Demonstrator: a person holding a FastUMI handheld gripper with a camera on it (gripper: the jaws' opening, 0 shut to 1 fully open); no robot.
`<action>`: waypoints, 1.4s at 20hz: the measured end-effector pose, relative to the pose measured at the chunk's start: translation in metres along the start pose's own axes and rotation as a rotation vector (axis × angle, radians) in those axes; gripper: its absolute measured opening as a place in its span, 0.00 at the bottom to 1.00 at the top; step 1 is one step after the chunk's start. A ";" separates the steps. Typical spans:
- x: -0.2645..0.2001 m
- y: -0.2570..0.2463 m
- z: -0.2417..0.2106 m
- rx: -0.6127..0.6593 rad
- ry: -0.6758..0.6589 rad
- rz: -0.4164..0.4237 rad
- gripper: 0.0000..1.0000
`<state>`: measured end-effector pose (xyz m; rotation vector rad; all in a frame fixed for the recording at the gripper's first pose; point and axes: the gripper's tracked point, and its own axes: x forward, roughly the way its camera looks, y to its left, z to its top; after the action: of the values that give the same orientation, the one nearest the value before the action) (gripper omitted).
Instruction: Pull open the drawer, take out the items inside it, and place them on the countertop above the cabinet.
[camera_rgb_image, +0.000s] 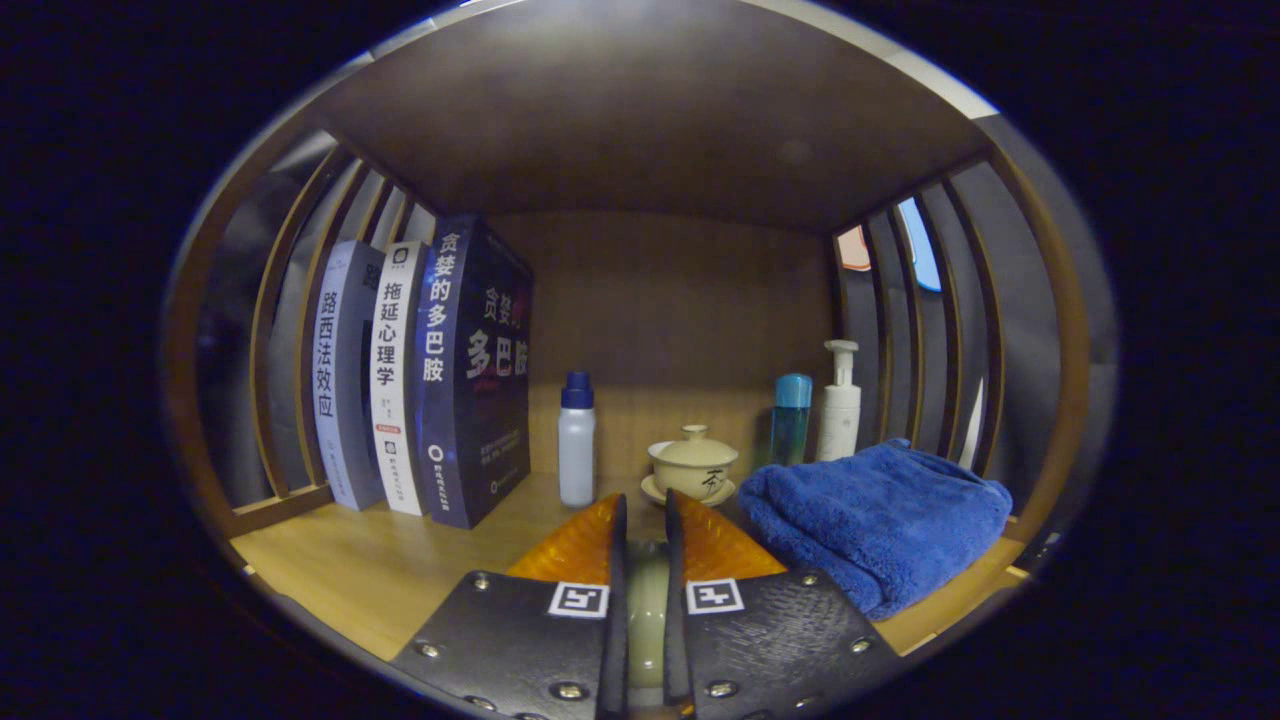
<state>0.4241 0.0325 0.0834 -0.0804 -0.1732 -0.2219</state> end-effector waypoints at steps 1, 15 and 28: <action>0.000 -0.001 0.001 0.003 -0.002 -0.004 0.14; 0.001 -0.006 -0.003 -0.081 0.034 -0.044 0.42; -0.021 0.019 0.043 -0.210 -0.165 0.000 0.88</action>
<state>0.4016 0.0594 0.1206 -0.3081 -0.3137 -0.2334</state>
